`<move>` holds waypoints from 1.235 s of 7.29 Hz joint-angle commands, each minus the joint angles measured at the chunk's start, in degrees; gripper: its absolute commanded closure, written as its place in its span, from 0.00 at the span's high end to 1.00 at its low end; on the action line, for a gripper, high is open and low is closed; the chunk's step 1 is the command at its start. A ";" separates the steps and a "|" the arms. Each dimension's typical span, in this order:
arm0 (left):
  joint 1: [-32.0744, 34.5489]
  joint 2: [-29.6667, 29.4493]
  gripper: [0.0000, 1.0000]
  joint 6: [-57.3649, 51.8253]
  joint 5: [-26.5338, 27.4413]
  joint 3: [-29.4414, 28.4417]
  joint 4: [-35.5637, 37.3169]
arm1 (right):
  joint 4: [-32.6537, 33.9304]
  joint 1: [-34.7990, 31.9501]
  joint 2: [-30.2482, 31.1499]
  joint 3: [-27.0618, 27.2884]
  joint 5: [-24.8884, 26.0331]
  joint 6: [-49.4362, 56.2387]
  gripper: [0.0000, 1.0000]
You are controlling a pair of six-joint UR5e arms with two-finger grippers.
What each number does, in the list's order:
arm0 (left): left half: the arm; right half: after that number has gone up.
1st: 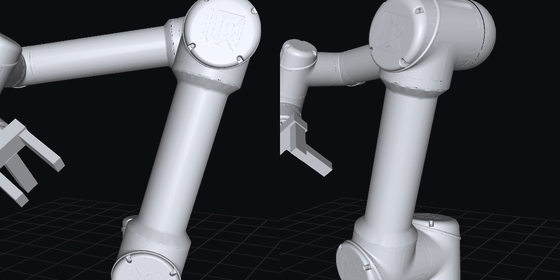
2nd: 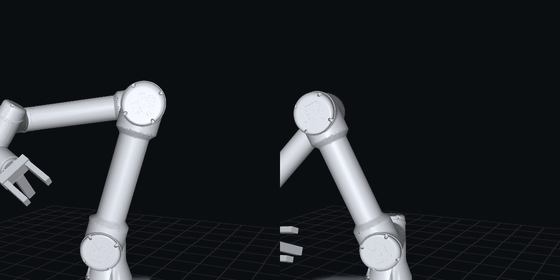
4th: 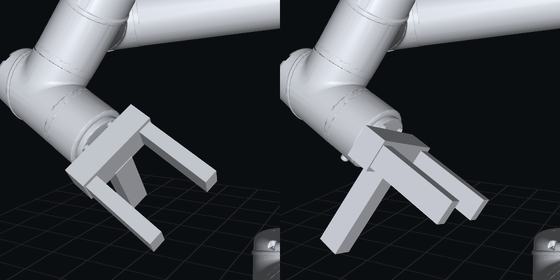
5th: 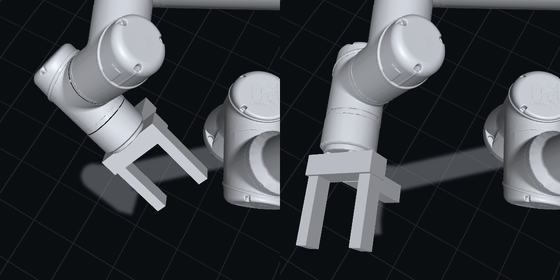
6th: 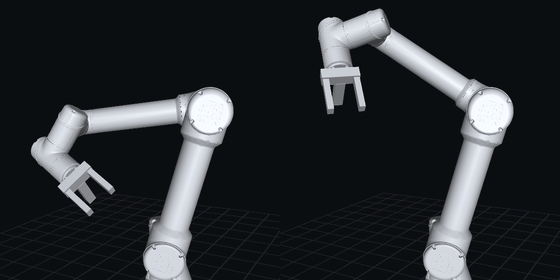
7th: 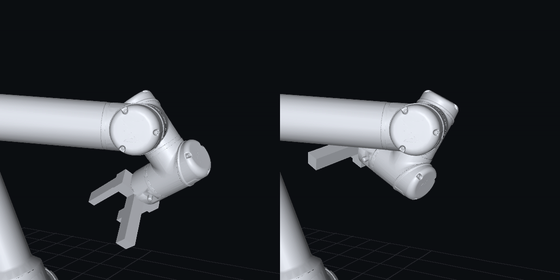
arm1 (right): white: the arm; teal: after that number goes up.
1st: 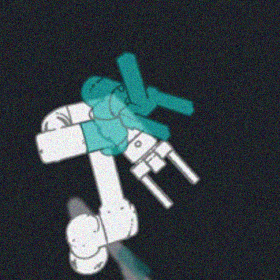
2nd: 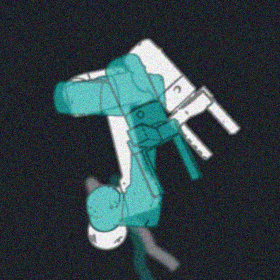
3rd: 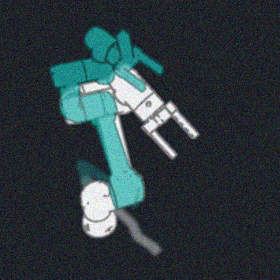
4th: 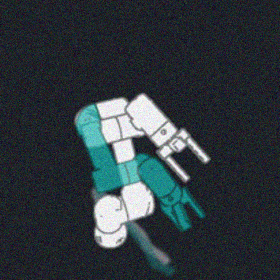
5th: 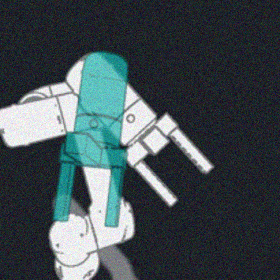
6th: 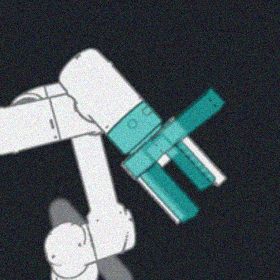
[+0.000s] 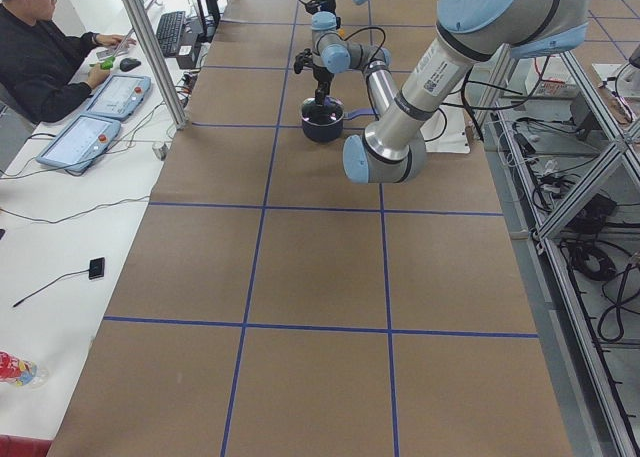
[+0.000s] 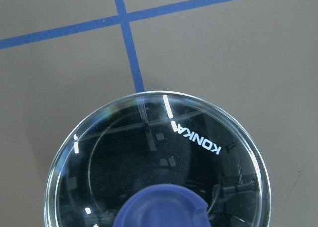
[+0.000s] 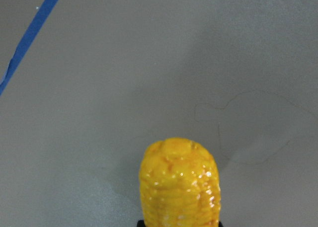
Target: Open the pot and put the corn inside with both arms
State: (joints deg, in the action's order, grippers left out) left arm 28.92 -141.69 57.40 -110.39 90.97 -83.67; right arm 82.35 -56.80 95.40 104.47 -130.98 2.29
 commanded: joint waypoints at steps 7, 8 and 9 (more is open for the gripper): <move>0.96 0.10 0.76 0.61 0.00 -1.41 -2.64 | 0.00 0.11 -0.39 -0.15 0.11 0.00 0.32; 1.05 0.18 0.69 0.61 -0.09 -1.32 -2.55 | 0.00 0.11 -0.39 -0.15 0.20 0.00 0.32; 0.97 0.36 0.63 0.52 -0.26 -1.15 -2.37 | 0.00 0.11 -0.39 -0.24 0.20 0.00 0.32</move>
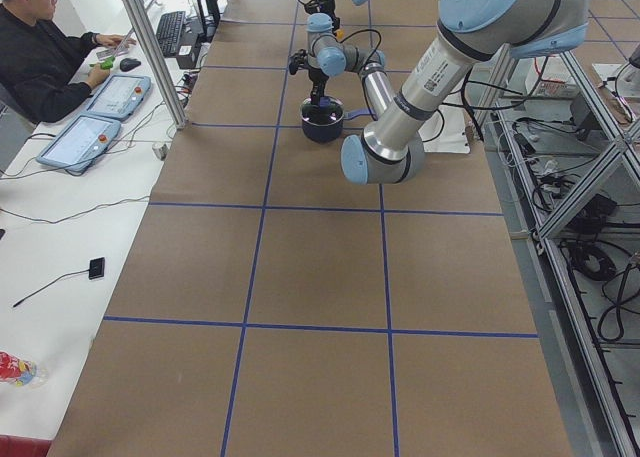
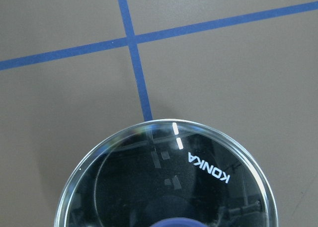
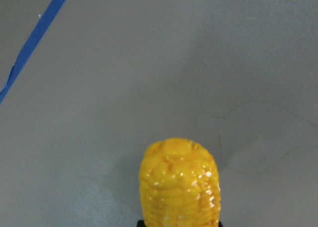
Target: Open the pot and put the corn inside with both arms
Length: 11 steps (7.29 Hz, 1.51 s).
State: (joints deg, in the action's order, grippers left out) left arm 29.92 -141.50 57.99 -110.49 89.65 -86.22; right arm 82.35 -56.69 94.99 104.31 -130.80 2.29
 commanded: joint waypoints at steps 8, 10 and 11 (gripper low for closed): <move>2.06 0.44 0.54 -0.42 -0.34 2.63 2.81 | 3.92 0.26 -3.74 0.45 -0.50 0.00 0.32; 4.69 1.75 0.53 -1.38 -3.31 3.33 2.72 | 12.35 -0.09 -10.59 1.77 -0.59 -0.09 0.32; 5.84 2.45 0.53 -3.48 -4.03 3.51 2.72 | 15.87 -0.09 -14.45 2.13 -1.20 -0.18 0.33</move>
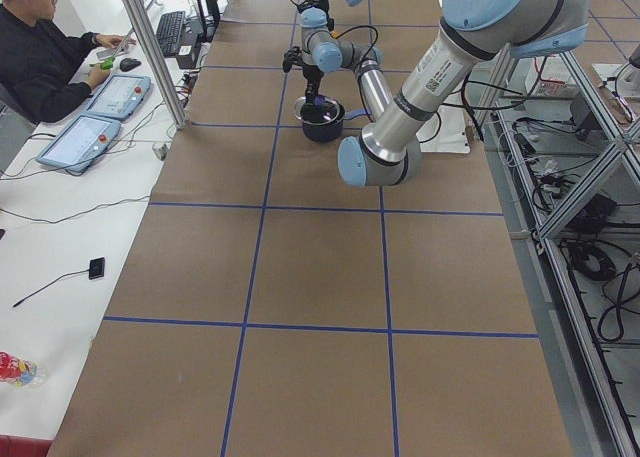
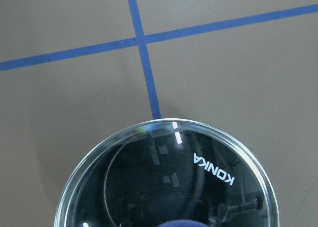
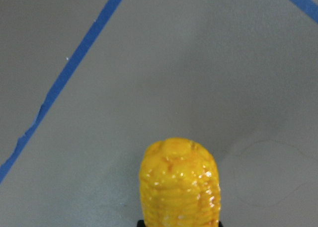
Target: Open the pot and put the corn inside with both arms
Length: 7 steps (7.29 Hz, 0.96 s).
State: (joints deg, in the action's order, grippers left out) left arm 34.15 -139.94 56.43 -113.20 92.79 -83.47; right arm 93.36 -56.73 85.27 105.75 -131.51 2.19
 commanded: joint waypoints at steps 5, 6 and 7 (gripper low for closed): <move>8.28 6.87 0.53 -11.32 -6.76 2.04 0.06 | 10.70 5.38 -21.00 0.77 -5.95 -13.91 0.34; 10.30 8.36 0.53 -13.78 -8.60 2.13 0.06 | 10.36 7.66 -23.55 0.86 -5.69 -21.19 0.34; 12.23 9.68 0.53 -16.76 -10.44 2.13 -0.02 | 10.35 10.12 -26.53 0.78 -5.17 -26.83 0.34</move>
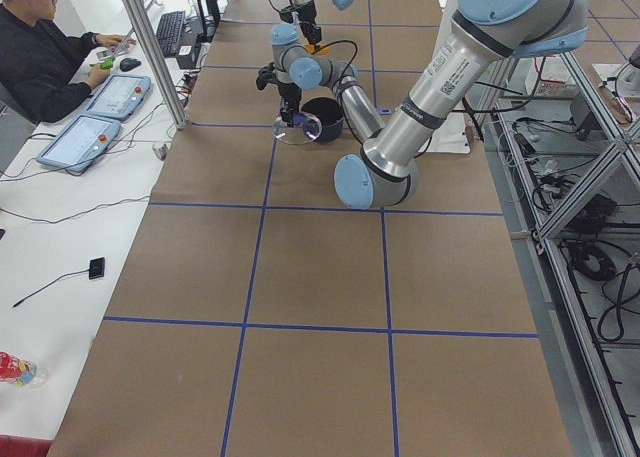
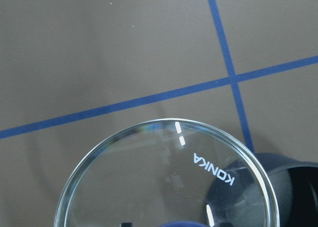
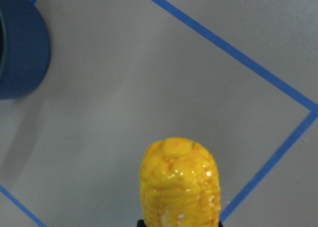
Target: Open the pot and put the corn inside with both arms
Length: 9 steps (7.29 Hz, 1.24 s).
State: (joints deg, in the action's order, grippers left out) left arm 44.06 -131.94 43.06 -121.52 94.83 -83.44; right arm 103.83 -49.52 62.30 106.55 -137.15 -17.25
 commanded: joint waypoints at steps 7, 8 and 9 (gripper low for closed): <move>10.07 9.85 0.53 -18.96 -6.71 -0.17 -0.58 | -15.01 15.59 -15.36 -10.02 14.61 -31.15 0.37; 10.95 11.00 0.53 -20.89 -6.71 -0.17 -0.59 | -15.32 15.94 -15.71 -10.22 14.89 -31.26 0.43; 11.83 12.22 0.53 -22.48 -6.71 -0.35 -0.67 | -15.32 15.94 -15.89 -10.14 14.89 -31.26 0.99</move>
State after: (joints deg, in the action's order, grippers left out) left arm 54.78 -121.29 22.82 -128.21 94.64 -84.01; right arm 89.54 -33.89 46.85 96.98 -122.67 -47.98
